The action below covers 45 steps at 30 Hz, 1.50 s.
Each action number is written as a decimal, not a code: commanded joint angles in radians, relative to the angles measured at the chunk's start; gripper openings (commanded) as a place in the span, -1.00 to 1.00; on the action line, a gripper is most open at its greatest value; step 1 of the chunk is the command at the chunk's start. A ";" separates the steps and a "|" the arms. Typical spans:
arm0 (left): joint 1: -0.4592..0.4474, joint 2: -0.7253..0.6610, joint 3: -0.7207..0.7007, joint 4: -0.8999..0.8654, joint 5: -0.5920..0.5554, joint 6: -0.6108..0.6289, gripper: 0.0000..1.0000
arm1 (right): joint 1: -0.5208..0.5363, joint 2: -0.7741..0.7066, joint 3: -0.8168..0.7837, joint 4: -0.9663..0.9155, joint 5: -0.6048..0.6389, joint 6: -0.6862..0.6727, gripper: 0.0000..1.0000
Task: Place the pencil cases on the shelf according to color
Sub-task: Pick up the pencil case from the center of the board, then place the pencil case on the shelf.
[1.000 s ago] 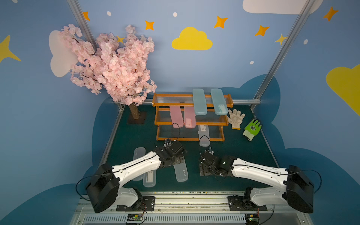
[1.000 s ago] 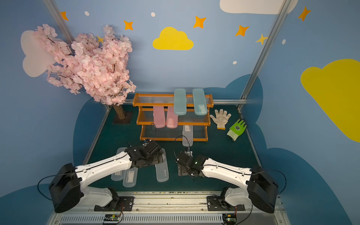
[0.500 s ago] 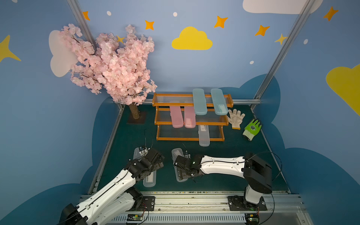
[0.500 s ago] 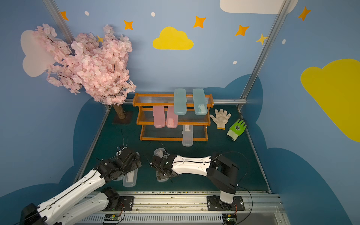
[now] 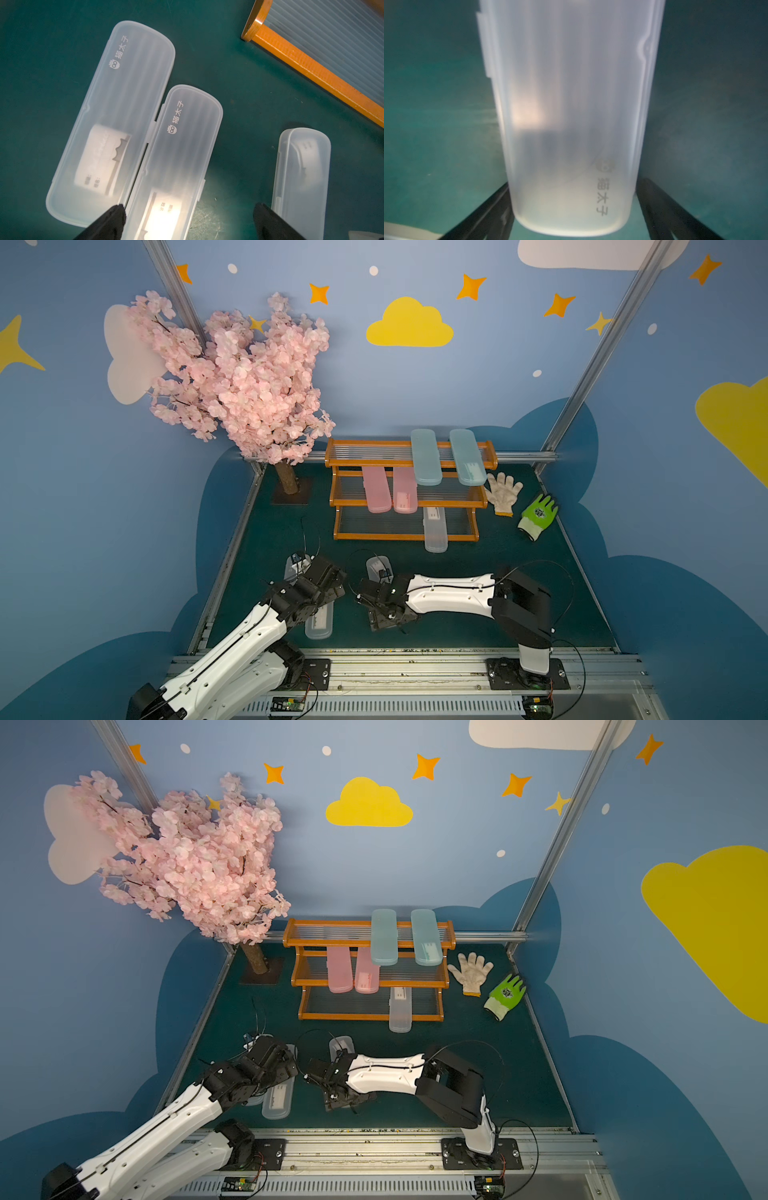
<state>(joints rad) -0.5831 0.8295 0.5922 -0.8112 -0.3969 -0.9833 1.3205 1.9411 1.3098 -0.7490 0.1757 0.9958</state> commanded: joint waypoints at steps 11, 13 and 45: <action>0.003 0.001 0.000 0.009 0.019 0.062 1.00 | 0.033 -0.003 -0.037 -0.033 0.078 0.040 0.39; 0.003 0.004 0.019 -0.006 0.012 0.085 1.00 | 0.032 -0.040 -0.057 -0.035 0.103 0.045 0.28; 0.025 0.108 0.095 0.085 -0.024 0.179 1.00 | -0.337 -0.103 0.062 0.115 0.103 -0.188 -0.02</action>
<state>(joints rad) -0.5629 0.9386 0.6601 -0.7403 -0.4091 -0.8219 1.0012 1.8099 1.3231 -0.6804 0.2581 0.8284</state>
